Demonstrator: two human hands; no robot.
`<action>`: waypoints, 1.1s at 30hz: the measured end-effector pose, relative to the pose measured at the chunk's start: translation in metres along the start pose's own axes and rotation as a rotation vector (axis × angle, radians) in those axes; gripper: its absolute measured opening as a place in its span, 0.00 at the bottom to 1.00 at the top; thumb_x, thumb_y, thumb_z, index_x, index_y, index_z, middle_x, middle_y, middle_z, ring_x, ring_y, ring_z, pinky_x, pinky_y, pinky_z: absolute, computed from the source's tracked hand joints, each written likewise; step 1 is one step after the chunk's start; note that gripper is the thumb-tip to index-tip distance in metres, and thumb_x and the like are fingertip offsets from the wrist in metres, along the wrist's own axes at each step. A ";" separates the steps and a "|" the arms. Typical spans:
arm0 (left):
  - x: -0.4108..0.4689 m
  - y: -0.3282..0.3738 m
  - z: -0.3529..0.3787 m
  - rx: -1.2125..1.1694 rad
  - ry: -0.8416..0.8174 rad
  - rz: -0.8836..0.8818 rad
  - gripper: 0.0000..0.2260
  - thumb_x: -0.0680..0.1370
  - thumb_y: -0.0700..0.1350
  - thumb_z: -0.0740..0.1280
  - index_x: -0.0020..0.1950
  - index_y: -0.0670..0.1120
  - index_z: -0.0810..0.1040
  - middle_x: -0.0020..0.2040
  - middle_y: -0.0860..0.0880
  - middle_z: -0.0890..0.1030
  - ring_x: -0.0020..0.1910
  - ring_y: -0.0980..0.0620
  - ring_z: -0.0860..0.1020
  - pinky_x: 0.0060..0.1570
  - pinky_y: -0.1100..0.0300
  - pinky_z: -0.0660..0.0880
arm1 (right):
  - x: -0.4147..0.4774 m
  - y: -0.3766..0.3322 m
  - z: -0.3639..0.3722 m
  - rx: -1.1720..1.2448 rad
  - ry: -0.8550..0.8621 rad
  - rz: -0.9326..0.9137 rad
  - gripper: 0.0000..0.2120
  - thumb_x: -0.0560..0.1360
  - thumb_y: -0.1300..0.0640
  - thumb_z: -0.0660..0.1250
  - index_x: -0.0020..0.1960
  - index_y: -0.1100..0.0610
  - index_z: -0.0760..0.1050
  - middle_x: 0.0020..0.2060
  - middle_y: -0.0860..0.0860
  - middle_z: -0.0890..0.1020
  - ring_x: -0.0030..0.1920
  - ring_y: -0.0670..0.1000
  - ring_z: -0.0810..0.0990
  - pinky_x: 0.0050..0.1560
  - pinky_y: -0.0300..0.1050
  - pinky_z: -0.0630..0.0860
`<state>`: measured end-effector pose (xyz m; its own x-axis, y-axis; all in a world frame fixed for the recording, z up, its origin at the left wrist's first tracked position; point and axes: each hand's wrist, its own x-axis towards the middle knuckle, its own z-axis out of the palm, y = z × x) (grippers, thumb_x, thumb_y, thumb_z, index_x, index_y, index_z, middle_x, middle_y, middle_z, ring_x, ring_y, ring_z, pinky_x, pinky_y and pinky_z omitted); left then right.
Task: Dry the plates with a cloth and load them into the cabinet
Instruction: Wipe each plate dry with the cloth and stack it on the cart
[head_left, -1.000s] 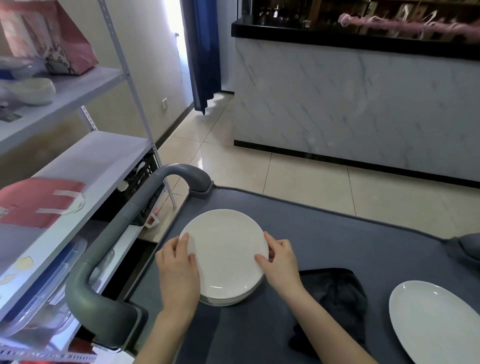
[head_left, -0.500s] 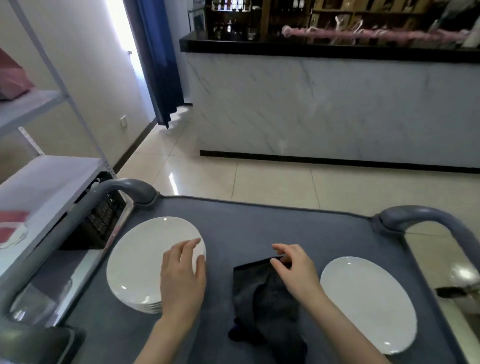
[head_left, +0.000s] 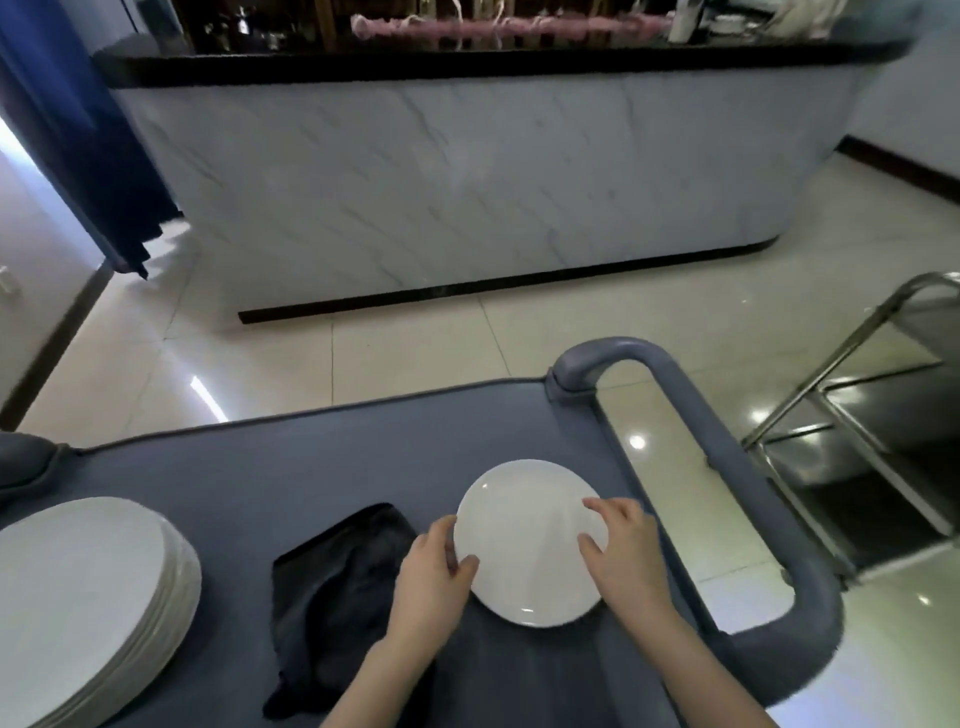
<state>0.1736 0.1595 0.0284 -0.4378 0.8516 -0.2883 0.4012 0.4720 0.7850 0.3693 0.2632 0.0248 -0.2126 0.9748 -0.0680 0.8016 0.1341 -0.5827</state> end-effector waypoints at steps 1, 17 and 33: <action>0.001 0.000 0.006 0.003 -0.011 -0.028 0.22 0.76 0.44 0.67 0.70 0.51 0.70 0.57 0.51 0.78 0.56 0.52 0.77 0.59 0.52 0.75 | 0.000 0.007 -0.002 -0.014 -0.002 0.013 0.22 0.75 0.60 0.68 0.69 0.54 0.74 0.61 0.51 0.73 0.62 0.52 0.69 0.62 0.42 0.68; 0.009 -0.008 0.017 -0.177 0.120 -0.163 0.33 0.69 0.32 0.68 0.70 0.55 0.71 0.54 0.53 0.74 0.48 0.56 0.80 0.48 0.63 0.77 | 0.011 0.019 0.005 0.315 -0.150 0.096 0.28 0.73 0.70 0.65 0.69 0.50 0.72 0.62 0.47 0.74 0.59 0.45 0.74 0.56 0.37 0.70; 0.003 -0.060 -0.100 -0.376 0.225 -0.062 0.27 0.70 0.34 0.71 0.58 0.64 0.76 0.54 0.60 0.81 0.47 0.57 0.83 0.43 0.62 0.80 | 0.008 -0.078 0.049 1.091 -0.476 0.257 0.30 0.78 0.68 0.63 0.71 0.38 0.68 0.61 0.50 0.80 0.59 0.60 0.79 0.38 0.54 0.81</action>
<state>0.0673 0.1112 0.0353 -0.6328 0.7339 -0.2471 0.0664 0.3693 0.9269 0.2780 0.2524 0.0302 -0.4841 0.7574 -0.4381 0.0080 -0.4968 -0.8678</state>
